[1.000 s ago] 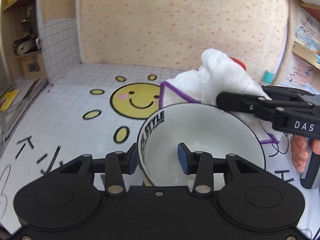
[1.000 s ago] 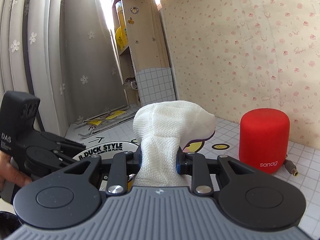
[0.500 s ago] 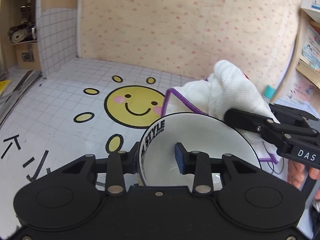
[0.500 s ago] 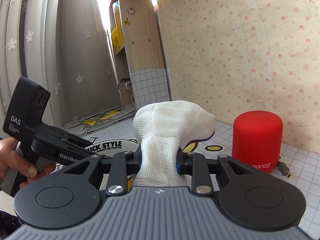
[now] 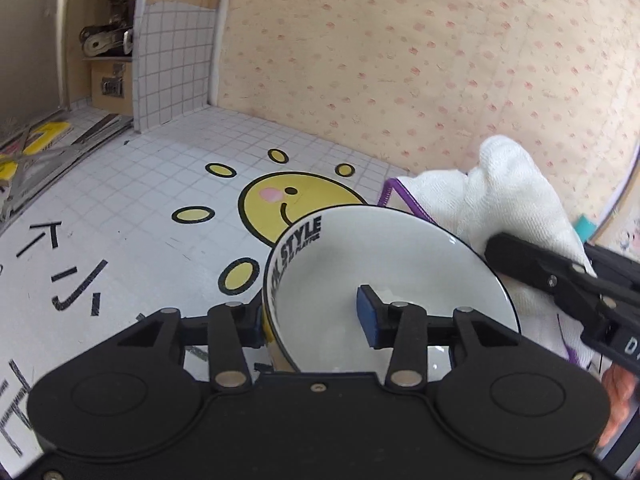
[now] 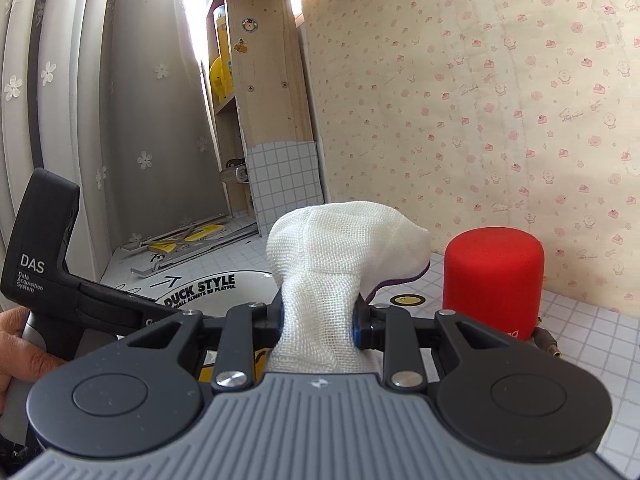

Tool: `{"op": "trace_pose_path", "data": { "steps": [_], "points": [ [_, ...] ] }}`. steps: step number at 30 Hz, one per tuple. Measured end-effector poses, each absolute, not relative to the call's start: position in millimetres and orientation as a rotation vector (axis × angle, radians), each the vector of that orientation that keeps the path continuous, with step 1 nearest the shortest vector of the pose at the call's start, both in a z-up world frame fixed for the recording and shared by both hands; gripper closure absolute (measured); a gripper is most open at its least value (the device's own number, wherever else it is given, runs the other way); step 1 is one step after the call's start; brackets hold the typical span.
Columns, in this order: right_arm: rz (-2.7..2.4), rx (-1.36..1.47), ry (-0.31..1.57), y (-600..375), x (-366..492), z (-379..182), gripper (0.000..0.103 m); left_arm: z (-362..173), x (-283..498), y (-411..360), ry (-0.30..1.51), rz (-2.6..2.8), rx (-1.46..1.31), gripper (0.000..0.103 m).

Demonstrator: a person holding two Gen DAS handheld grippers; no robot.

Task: Clean bowl
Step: 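Rub the cloth on the bowl's outer wall with the right gripper while the left gripper holds the rim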

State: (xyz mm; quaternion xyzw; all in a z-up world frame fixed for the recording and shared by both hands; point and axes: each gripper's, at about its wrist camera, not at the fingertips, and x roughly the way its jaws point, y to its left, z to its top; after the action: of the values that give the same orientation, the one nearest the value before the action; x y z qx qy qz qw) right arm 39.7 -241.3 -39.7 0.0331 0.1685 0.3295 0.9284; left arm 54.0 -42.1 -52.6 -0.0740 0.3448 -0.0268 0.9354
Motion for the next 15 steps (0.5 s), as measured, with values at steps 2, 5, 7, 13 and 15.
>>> {"op": "trace_pose_path", "data": {
  "steps": [2, 5, 7, 13, 15],
  "points": [
    [0.675, 0.068, 0.345, -242, 40, -40, 0.073, -52, 54, -40, 0.708, -0.100, -0.111, 0.058],
    [0.676, 0.069, 0.346, -242, 39, -40, 0.073, -50, 57, -35, 0.732, -0.165, -0.082, 0.059],
    [0.675, 0.071, 0.348, -242, 40, -40, 0.073, -49, 60, -34, 0.745, -0.196, -0.060, 0.058],
    [0.676, 0.073, 0.349, -242, 40, -40, 0.073, -45, 66, -34, 0.756, -0.255, 0.038, 0.058],
    [0.677, 0.075, 0.349, -242, 40, -40, 0.073, -43, 68, -34, 0.757, -0.265, 0.056, 0.058]
  ]
}}
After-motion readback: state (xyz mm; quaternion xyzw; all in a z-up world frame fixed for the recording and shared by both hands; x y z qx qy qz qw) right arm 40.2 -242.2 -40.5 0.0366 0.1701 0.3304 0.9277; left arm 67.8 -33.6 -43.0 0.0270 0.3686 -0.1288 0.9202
